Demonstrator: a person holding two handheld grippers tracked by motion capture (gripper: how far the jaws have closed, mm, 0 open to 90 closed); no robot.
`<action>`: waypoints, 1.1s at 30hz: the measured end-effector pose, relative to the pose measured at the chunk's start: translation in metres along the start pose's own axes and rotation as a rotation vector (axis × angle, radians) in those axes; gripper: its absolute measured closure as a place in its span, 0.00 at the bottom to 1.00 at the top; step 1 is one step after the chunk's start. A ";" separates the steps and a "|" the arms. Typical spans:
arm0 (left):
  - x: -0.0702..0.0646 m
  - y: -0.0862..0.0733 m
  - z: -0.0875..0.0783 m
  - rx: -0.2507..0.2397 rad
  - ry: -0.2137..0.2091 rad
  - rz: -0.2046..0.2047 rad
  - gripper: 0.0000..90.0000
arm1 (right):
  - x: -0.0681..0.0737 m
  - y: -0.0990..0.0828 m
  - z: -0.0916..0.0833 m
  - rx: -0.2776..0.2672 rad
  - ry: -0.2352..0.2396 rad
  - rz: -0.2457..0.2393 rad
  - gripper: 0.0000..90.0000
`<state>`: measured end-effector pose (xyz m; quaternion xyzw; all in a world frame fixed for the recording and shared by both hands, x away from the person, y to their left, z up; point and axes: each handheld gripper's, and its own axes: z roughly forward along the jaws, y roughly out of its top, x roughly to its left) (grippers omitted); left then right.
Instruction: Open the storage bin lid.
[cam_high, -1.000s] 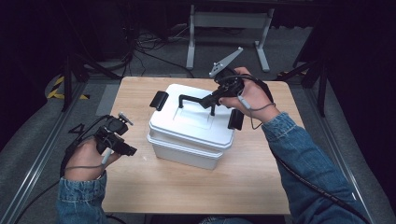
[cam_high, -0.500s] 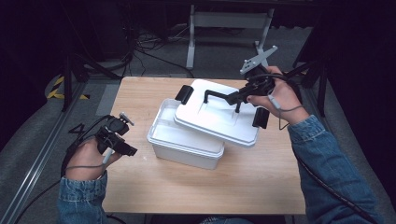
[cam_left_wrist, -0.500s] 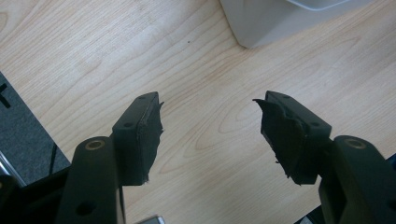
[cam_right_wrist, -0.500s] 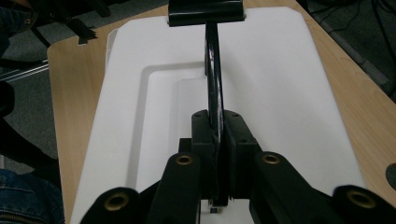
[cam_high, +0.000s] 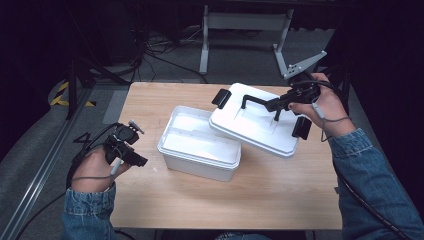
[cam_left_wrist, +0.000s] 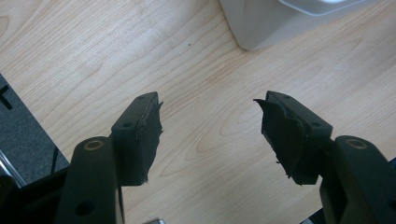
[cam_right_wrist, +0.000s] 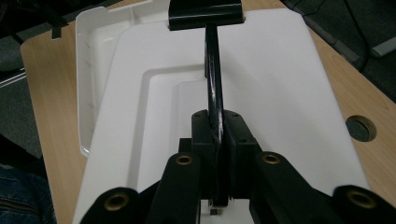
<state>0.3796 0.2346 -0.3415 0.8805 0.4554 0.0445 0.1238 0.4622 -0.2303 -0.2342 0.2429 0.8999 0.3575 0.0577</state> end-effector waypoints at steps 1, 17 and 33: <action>0.000 0.000 0.000 0.000 0.000 0.000 0.43 | 0.000 0.000 0.000 0.000 0.000 0.000 0.94; 0.002 0.000 0.001 0.005 0.012 0.014 0.43 | -0.028 -0.025 -0.022 -0.017 -0.087 0.084 0.94; 0.001 0.000 0.001 0.004 0.001 -0.002 0.44 | -0.066 -0.058 -0.009 -0.029 -0.213 0.228 0.94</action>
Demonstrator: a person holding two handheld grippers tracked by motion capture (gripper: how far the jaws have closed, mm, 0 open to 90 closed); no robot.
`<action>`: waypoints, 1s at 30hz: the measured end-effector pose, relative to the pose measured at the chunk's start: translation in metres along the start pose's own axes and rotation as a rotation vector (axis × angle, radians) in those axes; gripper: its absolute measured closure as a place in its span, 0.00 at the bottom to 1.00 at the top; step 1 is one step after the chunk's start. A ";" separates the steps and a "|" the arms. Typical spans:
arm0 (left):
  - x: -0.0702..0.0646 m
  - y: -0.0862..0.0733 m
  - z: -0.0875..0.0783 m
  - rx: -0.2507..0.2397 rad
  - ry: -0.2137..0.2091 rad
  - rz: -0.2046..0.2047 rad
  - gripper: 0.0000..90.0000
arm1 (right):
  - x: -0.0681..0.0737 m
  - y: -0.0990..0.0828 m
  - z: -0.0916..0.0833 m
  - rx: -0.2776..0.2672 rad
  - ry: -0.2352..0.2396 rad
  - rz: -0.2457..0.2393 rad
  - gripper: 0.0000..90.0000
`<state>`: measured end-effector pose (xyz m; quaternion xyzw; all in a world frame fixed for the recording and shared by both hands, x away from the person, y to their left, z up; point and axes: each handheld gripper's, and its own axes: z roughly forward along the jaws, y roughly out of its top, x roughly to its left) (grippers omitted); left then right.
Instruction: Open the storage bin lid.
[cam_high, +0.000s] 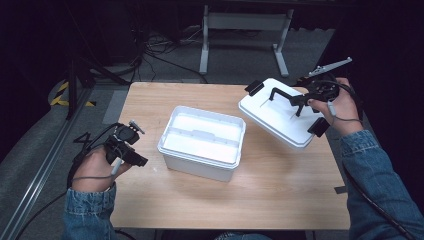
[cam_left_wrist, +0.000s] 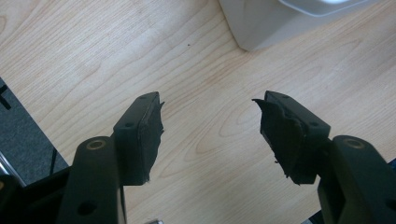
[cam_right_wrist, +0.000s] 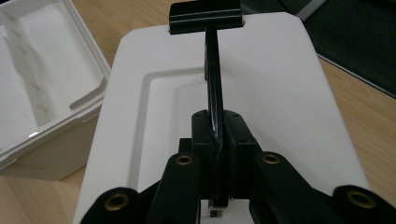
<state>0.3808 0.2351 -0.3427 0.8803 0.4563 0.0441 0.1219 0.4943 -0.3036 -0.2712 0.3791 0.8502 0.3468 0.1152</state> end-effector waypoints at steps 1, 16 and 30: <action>0.000 0.000 0.000 0.000 0.000 0.000 0.44 | -0.003 -0.002 0.002 0.000 -0.003 0.008 0.94; 0.000 0.001 0.001 0.001 -0.001 -0.005 0.44 | -0.022 -0.033 0.040 0.034 -0.035 0.065 0.94; 0.002 0.001 0.002 0.005 0.014 0.012 0.43 | -0.024 -0.053 0.074 0.067 -0.021 0.085 0.94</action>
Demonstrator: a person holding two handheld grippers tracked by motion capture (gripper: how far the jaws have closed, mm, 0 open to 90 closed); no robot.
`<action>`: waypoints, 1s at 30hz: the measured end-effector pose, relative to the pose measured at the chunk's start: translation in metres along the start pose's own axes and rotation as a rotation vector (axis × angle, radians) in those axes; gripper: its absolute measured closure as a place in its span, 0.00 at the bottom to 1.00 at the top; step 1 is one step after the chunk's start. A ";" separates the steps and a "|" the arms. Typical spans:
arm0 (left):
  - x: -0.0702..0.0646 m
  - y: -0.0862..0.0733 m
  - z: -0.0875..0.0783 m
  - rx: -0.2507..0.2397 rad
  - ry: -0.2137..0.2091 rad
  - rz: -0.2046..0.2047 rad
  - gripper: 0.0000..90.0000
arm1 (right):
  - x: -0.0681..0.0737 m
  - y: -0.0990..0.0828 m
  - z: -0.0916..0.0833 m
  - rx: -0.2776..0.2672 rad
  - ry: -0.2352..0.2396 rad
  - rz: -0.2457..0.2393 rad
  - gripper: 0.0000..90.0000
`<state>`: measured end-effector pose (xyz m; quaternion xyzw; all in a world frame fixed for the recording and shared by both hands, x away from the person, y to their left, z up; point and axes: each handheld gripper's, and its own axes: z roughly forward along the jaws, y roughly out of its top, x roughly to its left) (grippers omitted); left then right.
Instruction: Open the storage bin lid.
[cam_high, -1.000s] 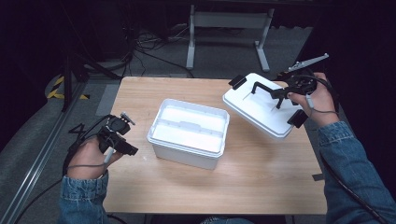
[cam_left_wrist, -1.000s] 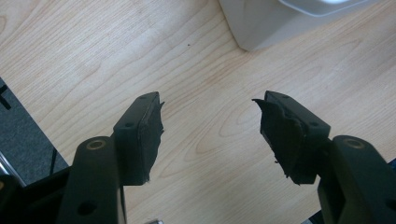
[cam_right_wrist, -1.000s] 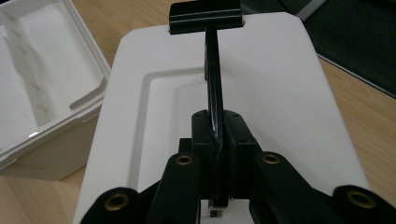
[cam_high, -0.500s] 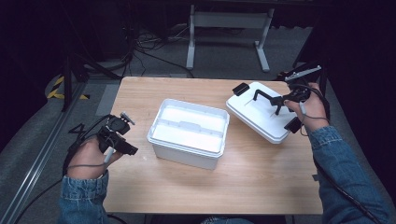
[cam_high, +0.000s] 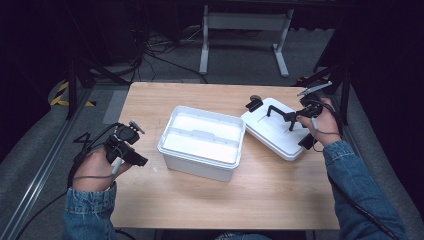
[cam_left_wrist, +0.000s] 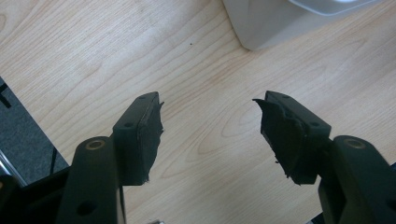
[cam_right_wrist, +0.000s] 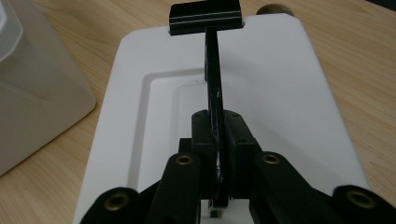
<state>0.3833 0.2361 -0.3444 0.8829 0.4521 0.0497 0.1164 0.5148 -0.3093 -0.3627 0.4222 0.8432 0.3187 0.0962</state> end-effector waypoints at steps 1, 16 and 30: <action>0.000 0.000 0.000 -0.001 0.001 0.000 0.43 | 0.000 -0.002 0.003 0.000 0.002 0.004 0.94; 0.000 0.000 0.000 0.006 -0.008 -0.005 0.43 | -0.002 -0.018 0.029 0.018 0.026 0.023 0.94; 0.000 0.001 0.001 0.002 -0.015 -0.014 0.43 | -0.005 -0.028 0.040 0.048 0.043 0.046 0.94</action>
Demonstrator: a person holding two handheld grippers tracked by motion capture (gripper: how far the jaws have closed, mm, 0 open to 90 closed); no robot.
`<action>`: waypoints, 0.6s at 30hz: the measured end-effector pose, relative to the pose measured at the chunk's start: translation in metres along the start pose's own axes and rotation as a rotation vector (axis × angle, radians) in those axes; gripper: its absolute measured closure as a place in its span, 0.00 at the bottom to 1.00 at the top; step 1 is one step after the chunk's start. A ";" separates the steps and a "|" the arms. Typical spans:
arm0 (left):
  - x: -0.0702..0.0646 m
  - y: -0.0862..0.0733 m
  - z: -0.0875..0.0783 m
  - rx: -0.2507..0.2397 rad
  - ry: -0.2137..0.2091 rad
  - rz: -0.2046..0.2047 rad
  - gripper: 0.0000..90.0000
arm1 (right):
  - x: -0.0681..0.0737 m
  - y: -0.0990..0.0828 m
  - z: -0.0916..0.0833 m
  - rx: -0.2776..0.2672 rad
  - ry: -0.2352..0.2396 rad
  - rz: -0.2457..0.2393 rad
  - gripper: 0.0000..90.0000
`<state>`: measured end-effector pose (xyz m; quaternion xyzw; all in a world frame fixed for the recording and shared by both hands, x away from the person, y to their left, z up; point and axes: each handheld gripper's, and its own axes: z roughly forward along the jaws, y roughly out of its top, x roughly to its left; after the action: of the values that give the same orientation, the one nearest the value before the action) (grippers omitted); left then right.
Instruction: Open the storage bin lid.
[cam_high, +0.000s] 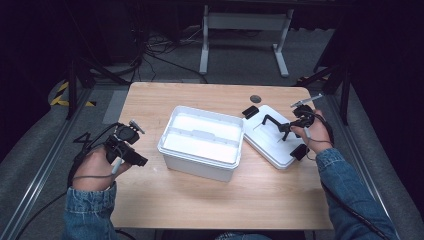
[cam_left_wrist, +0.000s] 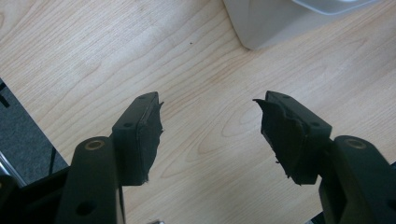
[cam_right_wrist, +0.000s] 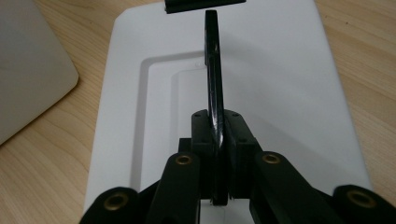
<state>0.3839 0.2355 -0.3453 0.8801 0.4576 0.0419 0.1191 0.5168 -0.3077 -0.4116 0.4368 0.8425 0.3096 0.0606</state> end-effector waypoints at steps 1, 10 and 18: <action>0.000 0.000 0.000 -0.003 -0.004 -0.006 0.43 | 0.000 -0.001 0.001 0.002 -0.001 0.003 0.94; 0.001 0.000 0.003 0.006 -0.006 -0.008 0.42 | -0.001 0.000 0.002 -0.025 -0.043 -0.035 0.70; 0.001 -0.004 0.000 0.006 0.012 0.004 0.42 | 0.005 0.005 -0.010 -0.094 -0.069 -0.066 0.52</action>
<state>0.3815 0.2386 -0.3463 0.8812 0.4566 0.0460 0.1135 0.5135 -0.3062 -0.3997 0.4159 0.8384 0.3312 0.1203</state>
